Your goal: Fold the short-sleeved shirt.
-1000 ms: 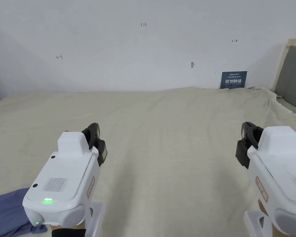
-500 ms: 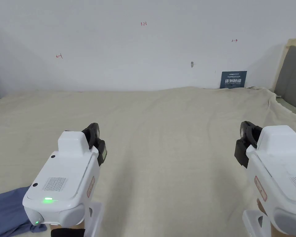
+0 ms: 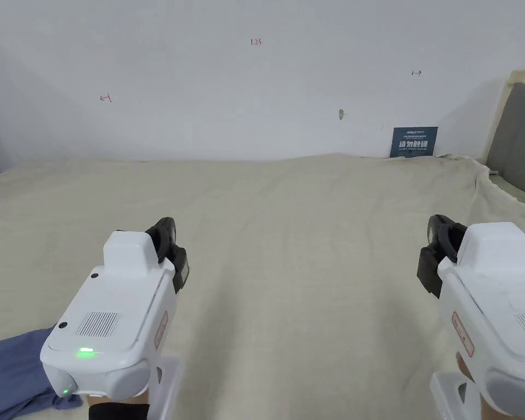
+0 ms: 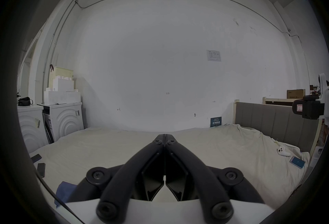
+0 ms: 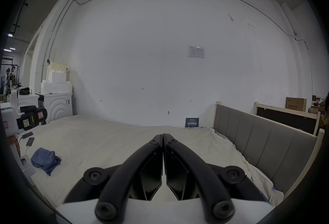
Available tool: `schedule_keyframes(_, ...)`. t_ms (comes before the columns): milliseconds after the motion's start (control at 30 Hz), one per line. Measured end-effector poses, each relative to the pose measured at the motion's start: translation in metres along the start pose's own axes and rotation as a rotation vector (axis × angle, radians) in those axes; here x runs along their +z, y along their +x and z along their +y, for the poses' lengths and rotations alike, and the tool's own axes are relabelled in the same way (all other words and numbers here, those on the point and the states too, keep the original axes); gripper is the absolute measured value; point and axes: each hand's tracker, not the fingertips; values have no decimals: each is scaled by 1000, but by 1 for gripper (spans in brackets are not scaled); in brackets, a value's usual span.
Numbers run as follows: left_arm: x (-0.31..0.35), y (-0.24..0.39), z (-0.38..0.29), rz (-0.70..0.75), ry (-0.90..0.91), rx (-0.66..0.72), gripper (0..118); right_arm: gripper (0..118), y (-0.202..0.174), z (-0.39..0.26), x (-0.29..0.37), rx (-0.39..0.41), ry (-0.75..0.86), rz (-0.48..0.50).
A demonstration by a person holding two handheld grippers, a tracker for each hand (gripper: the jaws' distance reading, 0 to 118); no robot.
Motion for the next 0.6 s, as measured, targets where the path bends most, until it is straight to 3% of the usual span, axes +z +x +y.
schedule_keyframes(267, 0, -2, -1, 9, -4, 11, 3, 0, 0, 0, -1, -3, 1, -6)
schedule_keyframes(333, 0, -3, -2, 14, 1, 16, 18, 1, 1, 0, 0, -4, 1, -9)
schedule_keyframes(367, 0, -3, -2, 15, 5, 17, 33, 5, 1, 0, 0, -5, 1, -9)
schedule_keyframes(400, 0, -4, -3, 19, 8, 17, 60, 21, 1, 0, 0, -6, 0, -11)
schedule_keyframes(500, 1, -5, -2, 33, 12, 20, 109, 87, 3, -1, -1, -14, -8, -12)
schedule_keyframes(533, 1, -5, -2, 36, 13, 23, 118, 95, 4, -2, -2, -19, -13, -9)
schedule_keyframes(600, 1, -6, -2, 42, 18, 34, 118, 102, 4, -3, -1, -23, -8, -11)
